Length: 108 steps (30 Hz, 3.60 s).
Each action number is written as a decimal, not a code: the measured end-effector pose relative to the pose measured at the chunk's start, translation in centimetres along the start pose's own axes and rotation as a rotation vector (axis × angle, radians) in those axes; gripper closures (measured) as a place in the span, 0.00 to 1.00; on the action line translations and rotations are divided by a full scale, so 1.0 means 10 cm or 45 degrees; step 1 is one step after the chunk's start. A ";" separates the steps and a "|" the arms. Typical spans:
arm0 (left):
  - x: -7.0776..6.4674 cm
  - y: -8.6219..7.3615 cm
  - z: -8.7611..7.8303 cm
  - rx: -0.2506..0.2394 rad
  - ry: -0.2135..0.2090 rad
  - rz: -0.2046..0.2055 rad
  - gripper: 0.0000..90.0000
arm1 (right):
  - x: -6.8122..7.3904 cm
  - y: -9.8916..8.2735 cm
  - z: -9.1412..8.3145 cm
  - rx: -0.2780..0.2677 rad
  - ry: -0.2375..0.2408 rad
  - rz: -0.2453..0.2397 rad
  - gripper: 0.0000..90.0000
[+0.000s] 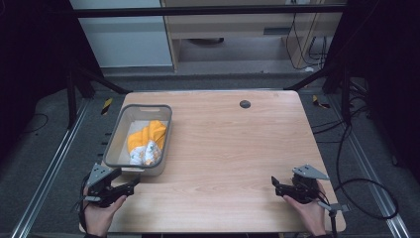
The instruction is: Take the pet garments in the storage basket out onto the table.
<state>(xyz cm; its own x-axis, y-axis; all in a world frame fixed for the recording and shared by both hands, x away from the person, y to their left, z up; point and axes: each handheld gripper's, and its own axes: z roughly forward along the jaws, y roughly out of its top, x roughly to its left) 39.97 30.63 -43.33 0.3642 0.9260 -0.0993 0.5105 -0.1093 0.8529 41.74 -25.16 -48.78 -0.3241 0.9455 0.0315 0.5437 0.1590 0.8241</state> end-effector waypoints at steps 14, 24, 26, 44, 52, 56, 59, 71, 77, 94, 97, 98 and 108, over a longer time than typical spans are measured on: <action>0.04 0.28 0.00 -0.016 -0.019 0.014 0.26 | -0.01 -0.01 0.01 0.005 -0.014 0.000 0.12; 0.10 0.51 0.10 -0.005 -0.038 -0.001 0.26 | -0.02 -0.02 0.00 0.008 -0.012 0.010 0.12; 0.11 0.55 0.12 -0.010 -0.038 -0.003 0.27 | -0.02 -0.02 0.00 0.009 -0.013 0.010 0.12; 0.08 0.84 0.42 0.086 -0.036 0.038 0.30 | -0.03 -0.02 0.00 0.022 -0.009 0.010 0.13; 0.15 0.85 0.52 0.131 -0.025 0.020 0.31 | -0.03 -0.02 0.01 0.030 -0.008 0.003 0.13; 0.18 0.86 0.57 0.163 -0.021 0.019 0.32 | -0.03 -0.02 0.01 0.030 -0.007 0.002 0.13; 0.17 0.88 0.61 0.188 -0.020 0.035 0.33 | -0.03 -0.02 0.01 0.030 -0.007 0.004 0.13; 0.10 0.93 0.81 0.285 -0.022 0.073 0.39 | -0.02 -0.03 0.01 0.039 -0.001 -0.001 0.13; 0.10 0.93 0.91 0.356 -0.003 0.093 0.40 | -0.02 -0.02 0.01 0.039 0.001 -0.001 0.13; 0.08 0.88 1.14 0.461 0.012 0.100 0.54 | -0.01 -0.02 0.01 0.055 0.018 0.001 0.13; 0.09 0.86 1.16 0.474 0.021 0.100 0.56 | -0.01 -0.03 0.02 0.057 0.020 0.000 0.13; 0.09 0.86 1.17 0.478 0.020 0.100 0.57 | -0.01 -0.03 0.02 0.058 0.020 -0.002 0.13; 0.09 0.82 1.26 0.535 0.029 0.087 0.69 | 0.00 -0.03 0.03 0.074 0.031 -0.013 0.13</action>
<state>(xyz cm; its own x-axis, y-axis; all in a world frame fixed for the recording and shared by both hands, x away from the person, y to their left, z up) 54.30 26.01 -42.86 0.3933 0.9187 -0.0349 0.7609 -0.3040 0.5733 41.82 -25.15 -49.21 -0.3482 0.9367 0.0373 0.5838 0.1856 0.7904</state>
